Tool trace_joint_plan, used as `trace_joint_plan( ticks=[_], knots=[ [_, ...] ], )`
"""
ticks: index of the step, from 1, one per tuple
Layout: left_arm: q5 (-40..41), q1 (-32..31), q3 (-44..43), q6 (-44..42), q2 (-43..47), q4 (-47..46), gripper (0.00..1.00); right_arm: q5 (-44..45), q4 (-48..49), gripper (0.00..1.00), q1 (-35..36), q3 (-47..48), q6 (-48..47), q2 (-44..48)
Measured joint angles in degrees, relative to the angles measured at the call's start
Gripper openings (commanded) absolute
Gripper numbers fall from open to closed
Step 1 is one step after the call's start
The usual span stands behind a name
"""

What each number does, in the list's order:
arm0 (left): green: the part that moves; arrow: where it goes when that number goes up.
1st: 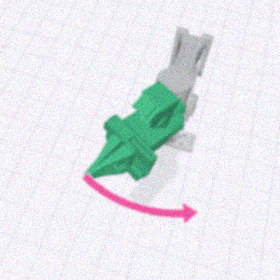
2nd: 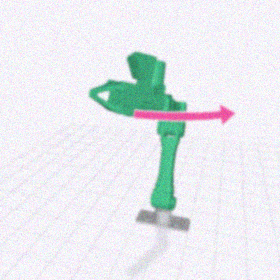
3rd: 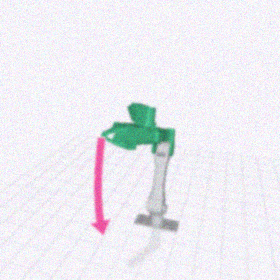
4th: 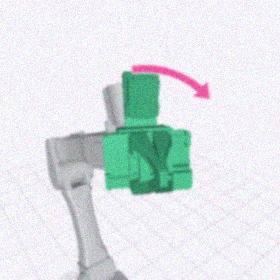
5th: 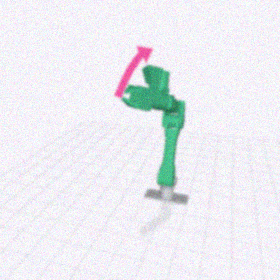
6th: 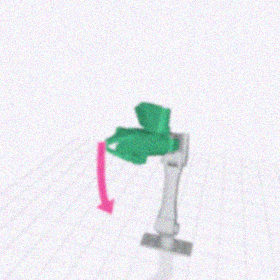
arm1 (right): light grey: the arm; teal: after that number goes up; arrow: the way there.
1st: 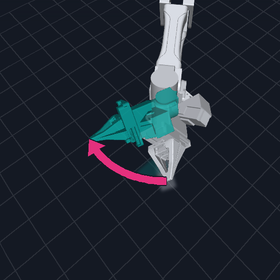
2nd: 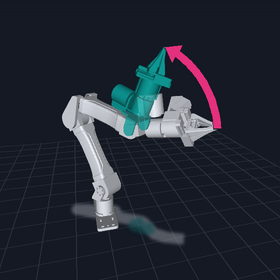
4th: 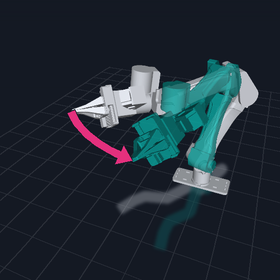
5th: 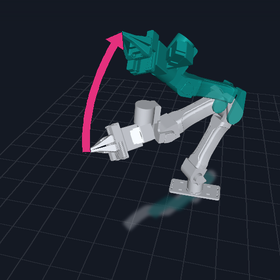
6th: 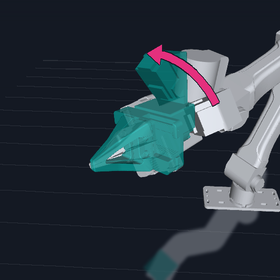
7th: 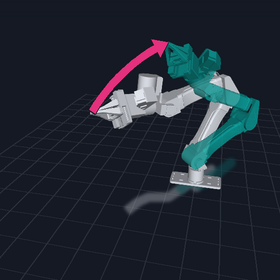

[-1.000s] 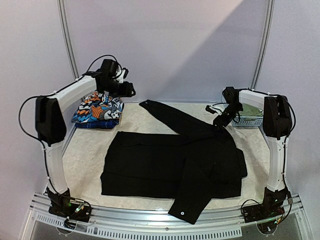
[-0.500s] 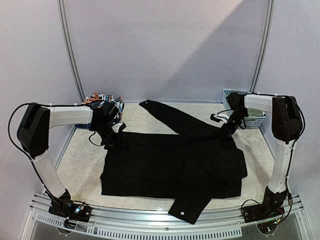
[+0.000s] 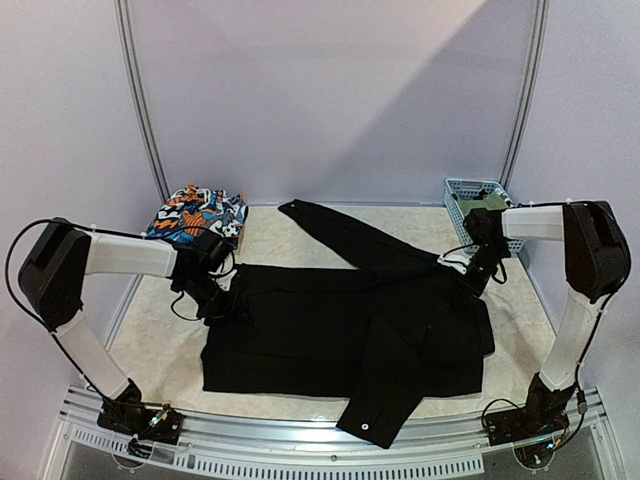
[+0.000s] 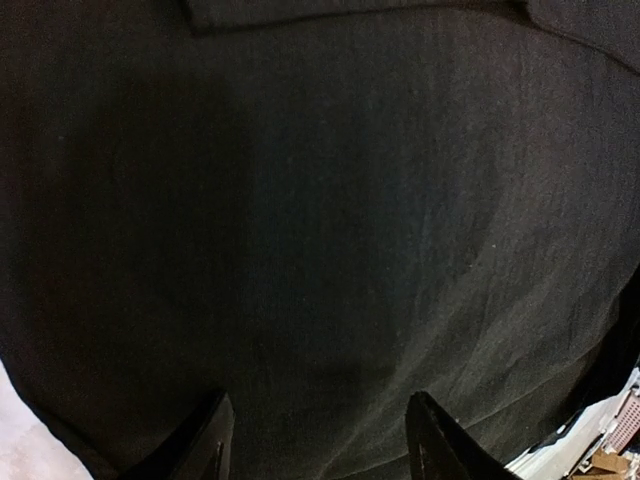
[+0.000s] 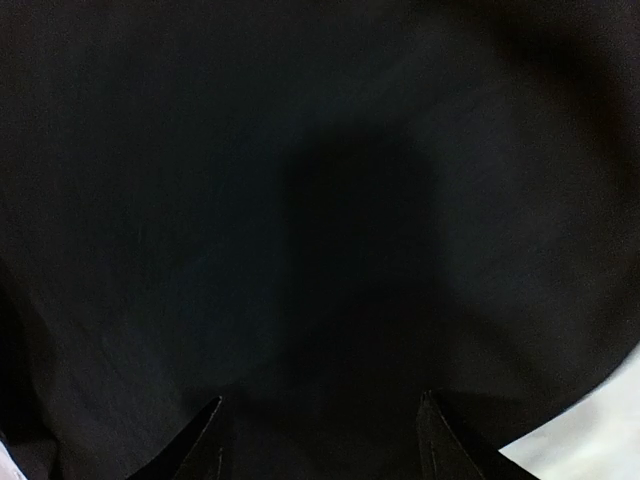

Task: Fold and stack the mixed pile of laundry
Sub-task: Adjust the flattened shirt at the center of the board, then fold the flattened shirt at the center of the board.

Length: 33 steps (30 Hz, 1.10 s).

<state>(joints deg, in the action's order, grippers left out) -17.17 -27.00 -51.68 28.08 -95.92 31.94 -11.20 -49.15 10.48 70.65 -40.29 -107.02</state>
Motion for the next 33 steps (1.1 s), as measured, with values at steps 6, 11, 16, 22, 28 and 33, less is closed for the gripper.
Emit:
trace_joint_plan(
  ticks=[6, 11, 16, 22, 28, 33],
  knots=[
    [1.03, -0.04, 5.64, 1.29, 4.66, -2.64, 0.60, 1.22, -0.28, 0.59, 0.00, -5.01, -4.09, 1.81],
    [2.08, -0.20, 6.75, 1.05, 6.45, -1.95, 0.62, 0.79, -1.20, 0.58, 0.00, -6.93, -6.03, 3.39],
    [6.73, -0.33, -1.27, -2.29, 5.01, 6.56, 0.68, -0.35, -6.78, 0.61, 0.00, -2.99, -6.32, 3.39],
    [10.86, 2.08, -20.61, -7.15, 0.68, 13.25, 0.66, -2.54, -10.45, 0.64, -0.39, 14.69, -5.31, 2.95],
    [9.35, 6.40, -25.33, -5.81, -6.62, 13.31, 0.64, -5.86, -7.45, 0.64, -1.31, 30.16, 0.50, -5.38],
    [5.01, 7.61, -24.30, -1.77, -11.65, 10.82, 0.59, -9.07, -6.54, 0.65, -1.95, 37.92, 5.77, -17.62]
  ],
)
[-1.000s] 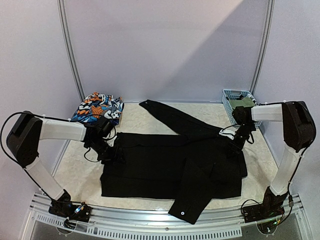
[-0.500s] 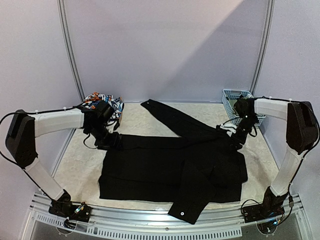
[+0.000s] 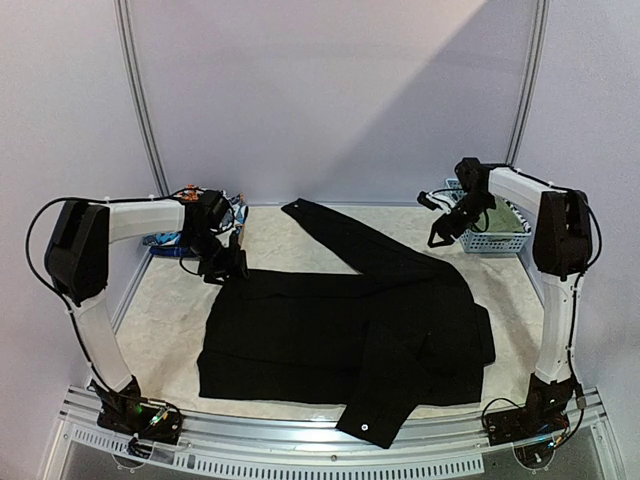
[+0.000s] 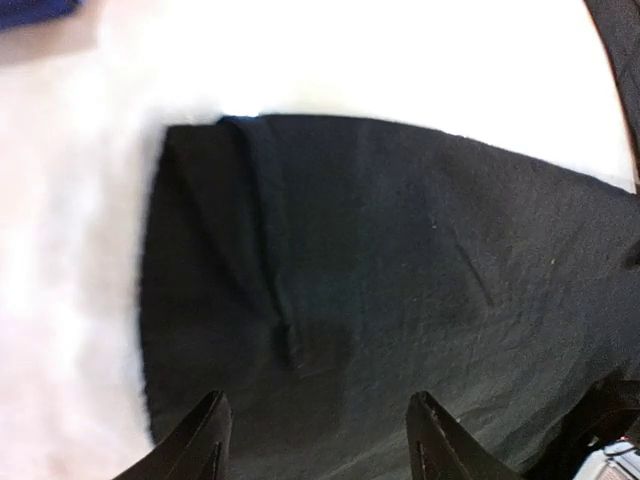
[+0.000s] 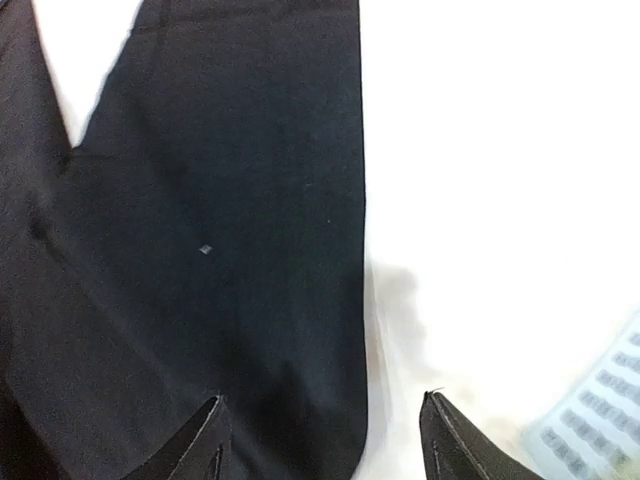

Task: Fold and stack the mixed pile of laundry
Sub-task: Fold the flattened shirt at the center of the board.

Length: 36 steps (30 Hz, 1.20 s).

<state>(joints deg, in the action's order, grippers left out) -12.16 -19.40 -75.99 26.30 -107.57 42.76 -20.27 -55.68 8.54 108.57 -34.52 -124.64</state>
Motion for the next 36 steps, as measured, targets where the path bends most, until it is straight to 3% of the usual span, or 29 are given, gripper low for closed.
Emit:
trace_joint_plan(
  ticks=[7, 13, 29, 36],
  knots=[
    [-5.07, 0.98, 1.55, 3.45, -2.51, -5.46, 0.50, -5.14, -0.57, 0.65, -0.04, 4.22, 4.63, -8.74],
    [-7.43, 1.22, 1.90, 4.42, -4.63, -7.80, 0.50, -8.57, -1.84, 0.65, -0.04, 7.37, 6.36, -12.00],
    [-9.22, 1.22, 3.19, 5.70, -5.62, -9.38, 0.49, -8.20, 2.03, 0.64, -3.19, 4.37, 8.66, -12.76],
    [-10.16, 1.27, 3.28, 6.71, -5.84, -10.12, 0.49, -7.96, 1.81, 0.56, -4.98, 3.82, 8.57, -12.46]
  ],
)
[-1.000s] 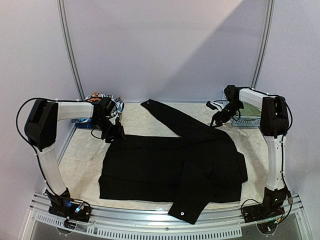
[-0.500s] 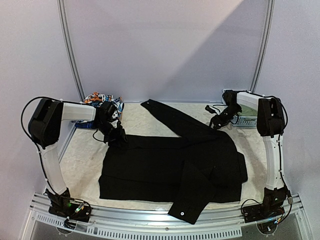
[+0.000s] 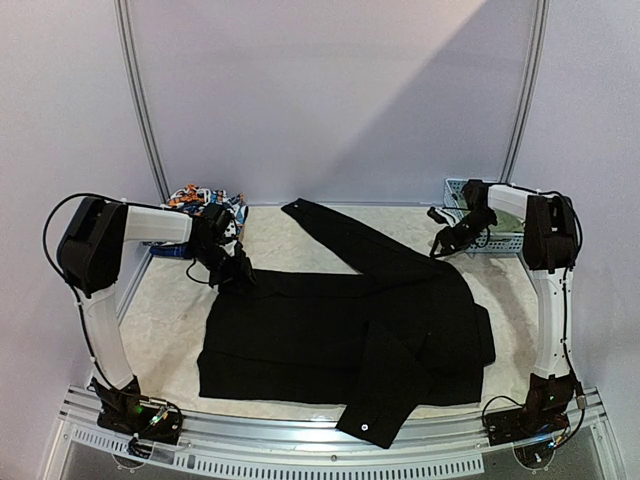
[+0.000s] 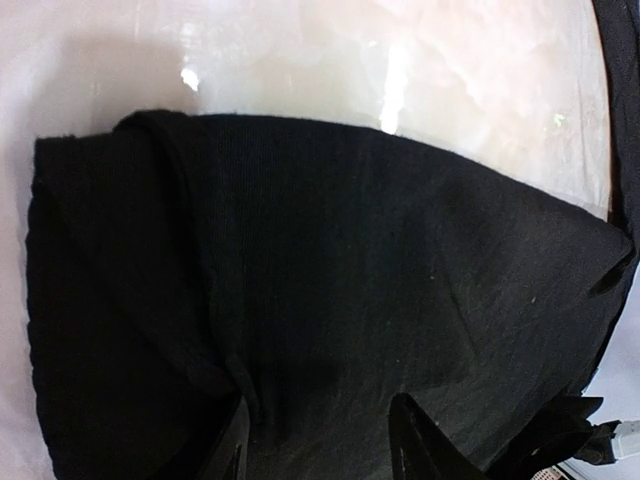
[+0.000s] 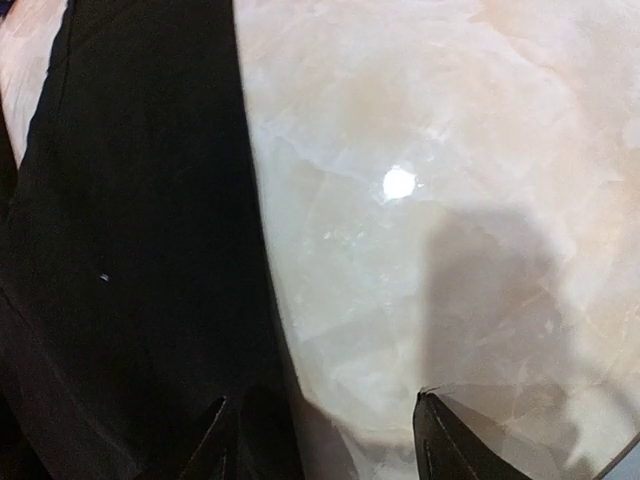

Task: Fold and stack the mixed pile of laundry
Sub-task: Fold the flattened shirt at the center of the board.

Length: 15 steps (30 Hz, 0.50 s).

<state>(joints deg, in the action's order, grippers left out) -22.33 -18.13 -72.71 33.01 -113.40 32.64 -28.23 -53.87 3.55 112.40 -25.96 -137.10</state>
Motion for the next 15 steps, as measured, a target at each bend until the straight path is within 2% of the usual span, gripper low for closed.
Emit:
trace_joint_plan(
  ticks=[9, 11, 13, 15],
  knots=[
    [-0.28, 0.04, 0.02, 0.76, -0.35, -0.83, 0.38, -4.98, -2.97, 0.37, -0.02, -1.31, -2.10, 0.00],
    [-0.20, 0.04, 0.13, 0.90, -0.39, -0.94, 0.34, -5.77, -3.17, 0.29, -0.02, -1.51, -2.14, 0.00],
    [0.15, 0.04, 0.15, 1.07, -0.39, -0.92, 0.26, -6.67, -2.99, 0.15, 0.04, -1.55, -1.55, 0.00],
    [0.74, 0.04, 0.20, 0.72, -0.39, -0.76, 0.20, -7.39, -2.54, 0.05, 0.09, -1.55, -1.14, 0.00]
  ],
)
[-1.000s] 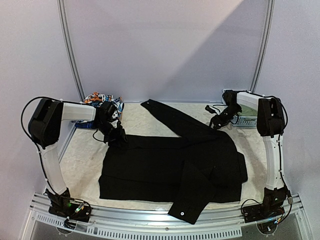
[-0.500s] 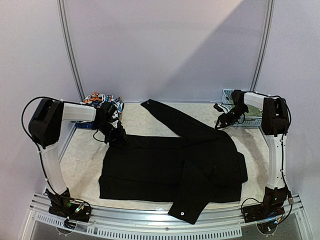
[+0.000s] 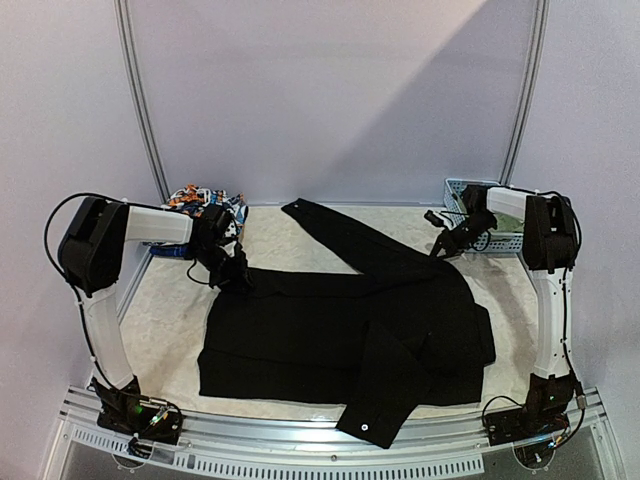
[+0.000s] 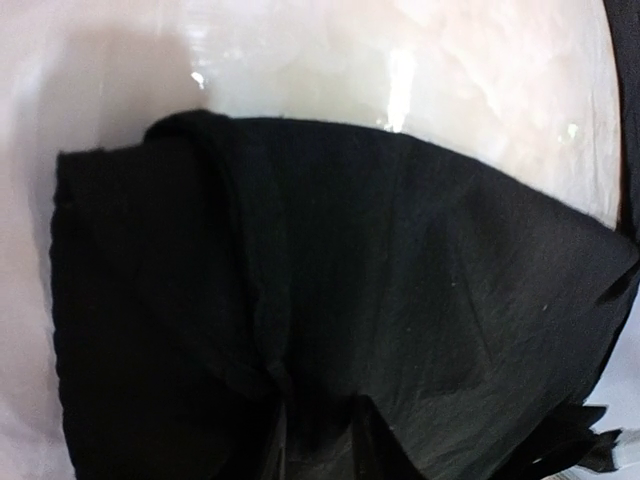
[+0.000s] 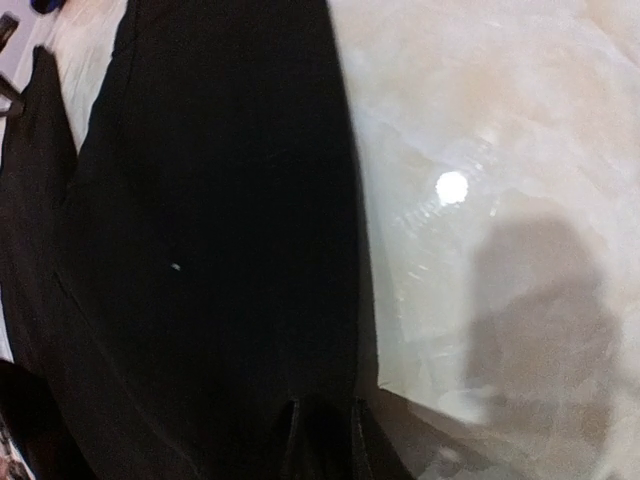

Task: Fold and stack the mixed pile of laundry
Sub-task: Fold the flattened shirt at the center of the board.

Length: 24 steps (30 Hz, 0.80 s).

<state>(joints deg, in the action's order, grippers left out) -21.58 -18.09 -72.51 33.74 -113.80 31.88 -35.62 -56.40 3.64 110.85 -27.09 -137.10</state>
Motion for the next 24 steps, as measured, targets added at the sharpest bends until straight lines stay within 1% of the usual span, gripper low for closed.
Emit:
trace_joint_plan(
  ticks=[2, 8, 15, 24],
  knots=[
    [0.74, 0.00, 0.00, -0.52, 0.07, 0.24, 0.14, -0.90, 0.15, 0.00, 0.00, 0.24, 0.96, -0.02],
    [1.99, 0.00, -0.09, -1.86, 1.55, 0.39, 0.00, -3.41, 0.46, 0.00, 0.04, 1.05, 1.36, -0.02],
    [2.71, 0.00, -2.03, -3.87, 2.82, 1.07, 0.00, -5.35, 0.61, 0.00, 0.02, -0.42, 0.31, 0.76],
    [3.87, 0.00, -2.25, -5.90, 4.28, 3.78, 0.00, -7.82, 0.61, 0.00, -0.94, -4.66, -0.70, 7.72]
  ],
)
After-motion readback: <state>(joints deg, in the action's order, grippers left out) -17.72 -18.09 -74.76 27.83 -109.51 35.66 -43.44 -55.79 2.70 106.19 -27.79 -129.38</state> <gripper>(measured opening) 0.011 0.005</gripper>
